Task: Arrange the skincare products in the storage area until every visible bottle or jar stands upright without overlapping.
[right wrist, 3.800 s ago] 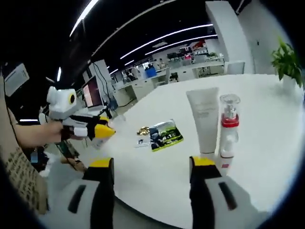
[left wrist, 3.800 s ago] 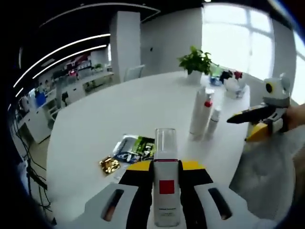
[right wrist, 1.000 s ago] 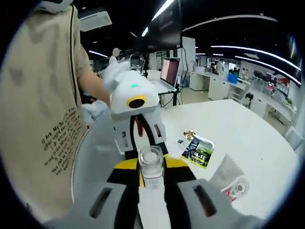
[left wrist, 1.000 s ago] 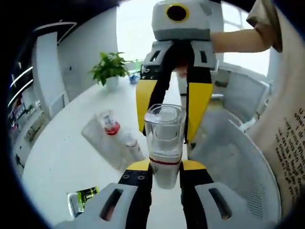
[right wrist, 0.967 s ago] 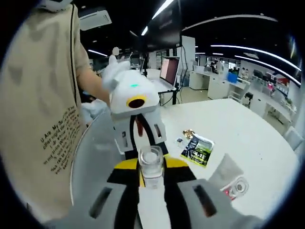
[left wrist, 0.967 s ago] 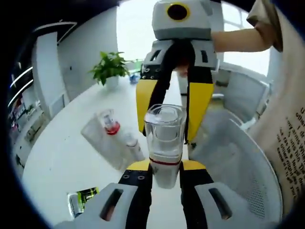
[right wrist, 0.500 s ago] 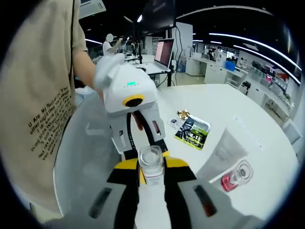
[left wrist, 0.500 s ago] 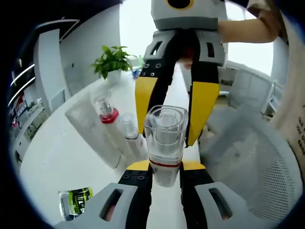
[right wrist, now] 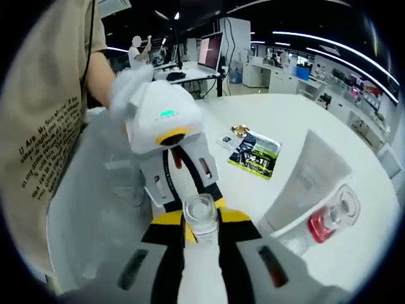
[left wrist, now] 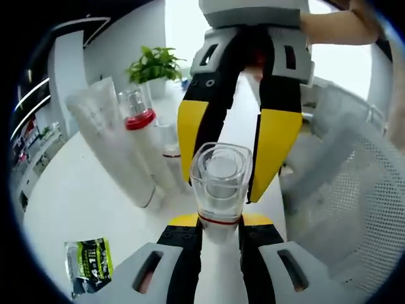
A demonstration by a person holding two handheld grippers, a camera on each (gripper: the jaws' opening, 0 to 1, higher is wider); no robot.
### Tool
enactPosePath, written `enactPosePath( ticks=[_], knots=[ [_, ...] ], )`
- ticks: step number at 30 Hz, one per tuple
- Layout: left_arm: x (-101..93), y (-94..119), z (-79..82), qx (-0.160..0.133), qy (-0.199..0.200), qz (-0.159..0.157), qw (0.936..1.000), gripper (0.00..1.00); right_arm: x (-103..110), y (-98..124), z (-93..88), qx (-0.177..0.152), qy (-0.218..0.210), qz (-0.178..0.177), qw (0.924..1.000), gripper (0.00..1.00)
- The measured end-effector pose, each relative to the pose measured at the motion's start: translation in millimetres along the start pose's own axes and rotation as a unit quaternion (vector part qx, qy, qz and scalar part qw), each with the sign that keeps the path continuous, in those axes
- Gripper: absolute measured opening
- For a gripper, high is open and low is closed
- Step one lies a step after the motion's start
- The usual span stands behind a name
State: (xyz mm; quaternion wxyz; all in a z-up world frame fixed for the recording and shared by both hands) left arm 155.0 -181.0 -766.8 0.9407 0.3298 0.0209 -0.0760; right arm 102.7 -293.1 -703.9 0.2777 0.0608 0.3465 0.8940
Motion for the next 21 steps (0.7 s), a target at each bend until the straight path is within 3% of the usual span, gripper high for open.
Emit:
enactPosePath(
  ticks=[7,16,18,21],
  knots=[
    [2.7,-6.2,-4.9,0.006,0.001,0.004,1.0,0.18,-2.0,-5.3,-6.3,0.002,-0.007,0.002,1.0,0.19],
    [10.1,-12.3,-1.4,-0.012,0.011,0.005,0.9999,0.18,-8.6,-3.7,-11.7,-0.016,-0.033,-0.037,0.9986,0.21],
    [11.3,-15.3,1.1,-0.013,0.009,0.003,0.9999,0.18,-7.4,-4.1,-14.3,-0.007,-0.028,-0.058,0.9979,0.24],
    [14.2,-19.5,4.8,-0.015,0.006,0.001,0.9999,0.18,-5.7,-2.3,-14.1,-0.018,-0.021,-0.09,0.9956,0.39]
  ],
)
Point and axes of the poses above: the point that each gripper's makers call its tool centre point, and the gripper's own axes: y roughly backward along the fingers, x roughly to its left, z roughly out of its top, the point moved 10 cm from there along y, roughly backward along the fingers, and after that the axes turned 8 degrees about y, right-handed, at the moved point
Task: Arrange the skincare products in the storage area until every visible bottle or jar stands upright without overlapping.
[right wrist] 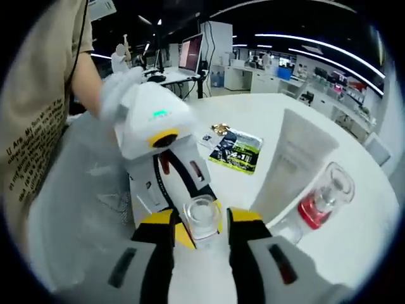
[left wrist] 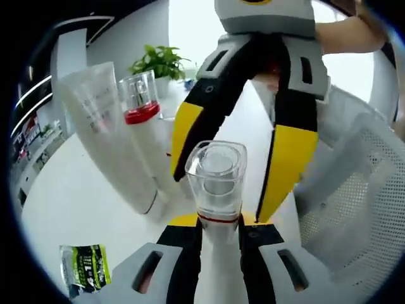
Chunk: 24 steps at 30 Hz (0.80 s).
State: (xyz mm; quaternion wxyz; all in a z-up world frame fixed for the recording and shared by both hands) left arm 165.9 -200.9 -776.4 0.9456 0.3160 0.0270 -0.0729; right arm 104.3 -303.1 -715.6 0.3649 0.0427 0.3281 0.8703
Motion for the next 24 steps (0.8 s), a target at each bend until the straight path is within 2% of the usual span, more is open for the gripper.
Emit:
enactPosePath(
  ticks=[3,12,15,21,24],
  knots=[
    [4.4,-3.6,3.1,-0.002,-0.003,-0.001,1.0,0.18,-0.7,6.3,3.2,-0.018,-0.015,-0.022,0.9995,0.44],
    [22.8,-13.6,12.5,-0.003,-0.01,0.008,0.9999,0.18,-3.3,37.9,3.8,-0.031,-0.037,-0.101,0.9937,0.55],
    [28.3,-16.6,14.6,-0.005,-0.006,0.009,0.9999,0.18,-1.2,46.9,-2.1,-0.028,-0.055,-0.127,0.99,0.62],
    [32.7,-21.2,18.0,-0.007,-0.004,0.009,0.9999,0.18,4.9,55.8,-15.5,-0.03,-0.101,-0.155,0.9823,0.78],
    [35.1,-22.8,18.9,-0.006,-0.005,0.011,0.9999,0.18,9.8,60.0,-23.6,-0.022,-0.115,-0.164,0.9795,0.79]
  ],
)
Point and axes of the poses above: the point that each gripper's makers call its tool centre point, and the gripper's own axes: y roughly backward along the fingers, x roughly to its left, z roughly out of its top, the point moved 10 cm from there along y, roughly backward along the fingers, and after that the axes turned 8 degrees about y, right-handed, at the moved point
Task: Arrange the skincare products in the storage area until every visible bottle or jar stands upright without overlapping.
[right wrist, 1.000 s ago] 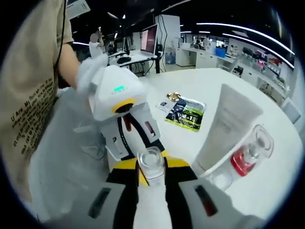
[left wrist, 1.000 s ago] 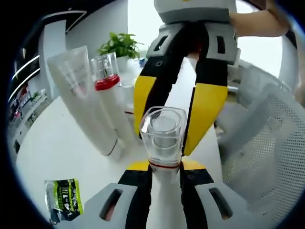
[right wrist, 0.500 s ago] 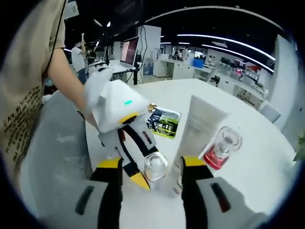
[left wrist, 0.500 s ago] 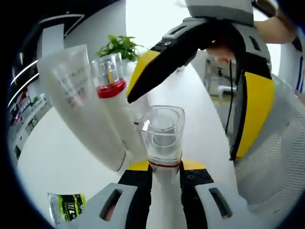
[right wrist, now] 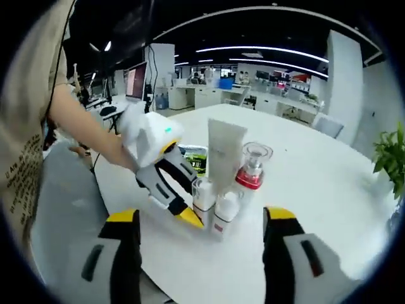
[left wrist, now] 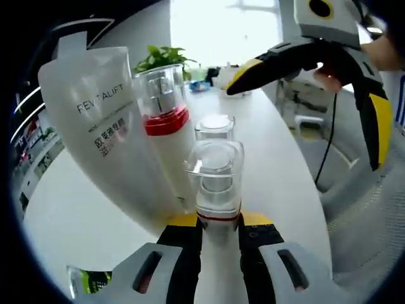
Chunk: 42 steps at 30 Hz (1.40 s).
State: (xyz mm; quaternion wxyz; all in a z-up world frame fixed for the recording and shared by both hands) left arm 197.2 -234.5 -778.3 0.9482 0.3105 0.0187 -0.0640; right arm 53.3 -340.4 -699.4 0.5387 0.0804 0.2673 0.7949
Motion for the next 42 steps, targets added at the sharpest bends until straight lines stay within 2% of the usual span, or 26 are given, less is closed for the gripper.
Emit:
enactPosePath(
  ticks=[7,14,25,31,37,42],
  knots=[
    [3.2,-2.0,-0.6,0.001,0.004,0.003,1.0,0.18,8.3,6.3,-10.8,0.011,-0.023,-0.009,0.9996,0.8],
    [3.4,-2.1,-0.1,0.006,0.0,-0.001,1.0,0.18,12.5,5.1,-11.6,0.014,-0.029,-0.008,0.9995,0.81],
    [-2.6,4.6,-0.3,0.012,0.001,-0.009,0.9999,0.33,11.0,7.7,-5.8,0.007,-0.031,-0.017,0.9993,0.83],
    [-5.4,16.2,-0.1,0.016,0.003,-0.003,0.9999,0.41,15.1,10.9,-0.3,0.004,-0.032,-0.025,0.9992,0.85],
    [-11.4,38.0,-4.3,0.019,0.012,0.005,0.9997,0.5,22.6,11.6,6.5,-0.01,-0.046,-0.037,0.9982,0.86],
    [-16.0,59.3,-12.8,0.029,0.042,0.026,0.9984,0.6,33.4,10.1,10.8,-0.018,-0.055,-0.04,0.9975,0.88]
  ],
)
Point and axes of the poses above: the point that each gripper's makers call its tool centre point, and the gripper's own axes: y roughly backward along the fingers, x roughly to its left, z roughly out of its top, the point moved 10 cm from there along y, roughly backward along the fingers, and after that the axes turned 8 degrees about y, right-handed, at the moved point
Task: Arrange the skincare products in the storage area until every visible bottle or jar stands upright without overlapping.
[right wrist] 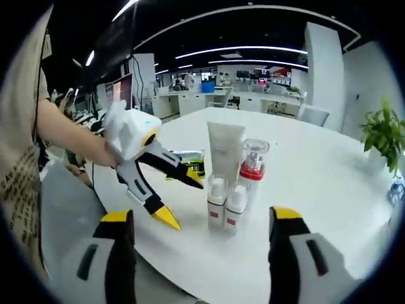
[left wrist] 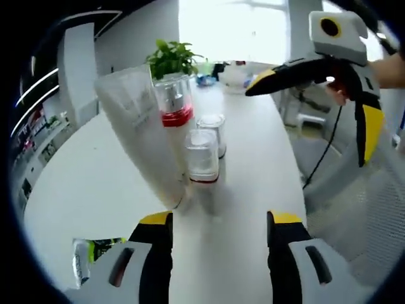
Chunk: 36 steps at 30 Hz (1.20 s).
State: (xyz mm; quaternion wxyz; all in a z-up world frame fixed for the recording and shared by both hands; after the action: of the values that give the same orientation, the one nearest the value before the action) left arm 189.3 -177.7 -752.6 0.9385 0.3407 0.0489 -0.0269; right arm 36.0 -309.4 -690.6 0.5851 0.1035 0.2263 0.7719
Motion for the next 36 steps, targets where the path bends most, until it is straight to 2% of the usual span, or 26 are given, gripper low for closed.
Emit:
enactPosePath(
  ticks=[9,16,25,36],
  knots=[
    [-8.0,38.6,-24.2,0.013,0.063,0.034,0.9973,0.76,17.3,1.1,4.2,-0.007,-0.006,0.005,0.9999,0.9],
    [-17.2,76.4,-43.7,0.004,0.113,0.055,0.992,0.85,26.5,-2.9,6.5,-0.022,-0.034,-0.001,0.9992,0.91],
    [-25.4,125.5,-67.8,-0.027,0.183,0.099,0.9777,0.91,39.5,-8.3,5.9,-0.031,-0.069,-0.014,0.9971,0.92],
    [-35.1,166.1,-89.1,-0.056,0.235,0.144,0.9598,0.91,44.6,-9.3,1.9,-0.022,-0.064,-0.023,0.9974,0.9]
  ],
)
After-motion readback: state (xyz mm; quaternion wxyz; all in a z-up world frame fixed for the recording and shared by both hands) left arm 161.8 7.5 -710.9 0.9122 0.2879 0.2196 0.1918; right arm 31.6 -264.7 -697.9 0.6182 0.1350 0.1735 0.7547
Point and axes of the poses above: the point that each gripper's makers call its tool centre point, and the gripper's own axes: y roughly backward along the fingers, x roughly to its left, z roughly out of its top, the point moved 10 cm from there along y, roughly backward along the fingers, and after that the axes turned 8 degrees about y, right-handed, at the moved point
